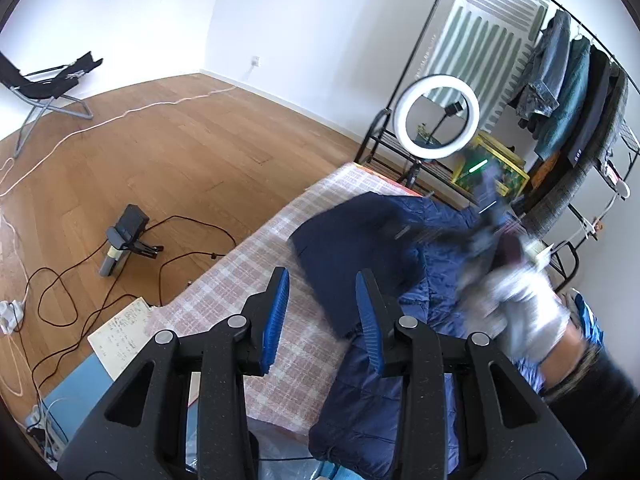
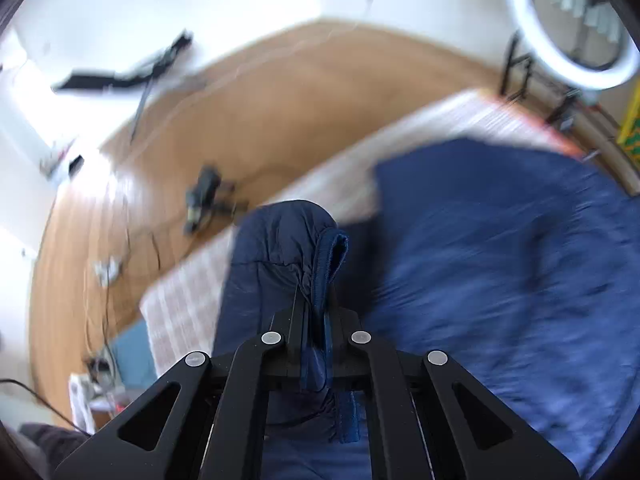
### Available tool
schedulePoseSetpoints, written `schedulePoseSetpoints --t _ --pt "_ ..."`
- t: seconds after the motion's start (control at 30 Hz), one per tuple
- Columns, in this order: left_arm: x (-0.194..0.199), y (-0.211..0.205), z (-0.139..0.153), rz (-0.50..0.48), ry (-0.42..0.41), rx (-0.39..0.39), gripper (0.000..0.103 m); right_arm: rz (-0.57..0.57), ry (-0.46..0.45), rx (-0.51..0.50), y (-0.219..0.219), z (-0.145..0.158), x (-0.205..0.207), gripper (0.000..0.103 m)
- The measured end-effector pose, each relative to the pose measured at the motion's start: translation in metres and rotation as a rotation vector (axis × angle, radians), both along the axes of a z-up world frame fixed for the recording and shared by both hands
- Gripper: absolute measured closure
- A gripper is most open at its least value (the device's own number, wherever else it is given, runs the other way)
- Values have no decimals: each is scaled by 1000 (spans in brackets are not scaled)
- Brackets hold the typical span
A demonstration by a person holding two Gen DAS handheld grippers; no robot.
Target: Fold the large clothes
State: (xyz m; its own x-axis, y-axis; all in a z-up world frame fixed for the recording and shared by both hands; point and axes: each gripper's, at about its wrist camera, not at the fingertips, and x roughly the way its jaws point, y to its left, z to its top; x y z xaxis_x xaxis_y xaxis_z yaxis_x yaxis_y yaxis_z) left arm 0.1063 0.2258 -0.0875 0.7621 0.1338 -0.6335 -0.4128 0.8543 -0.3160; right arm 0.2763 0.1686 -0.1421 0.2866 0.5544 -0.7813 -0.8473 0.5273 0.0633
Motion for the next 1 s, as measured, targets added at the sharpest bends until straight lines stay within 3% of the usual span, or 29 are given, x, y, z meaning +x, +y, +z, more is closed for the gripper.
schedulePoseSetpoints --t 0.07,0.2,0.4,0.63,1.0 --pt "12 -5 2 -30 15 19 68 -61 -39 60 -36 40 19 99" --pt "43 -18 9 -97 25 73 68 -189 -78 113 -100 81 53 99" --pt "110 -28 -5 -222 63 103 68 -317 -164 94 -174 101 84 99" --pt "180 -42 -43 -291 145 104 68 -523 -170 76 -261 99 133 99" --pt "279 -109 -92 -440 208 148 68 -747 -132 -40 -355 45 179 99"
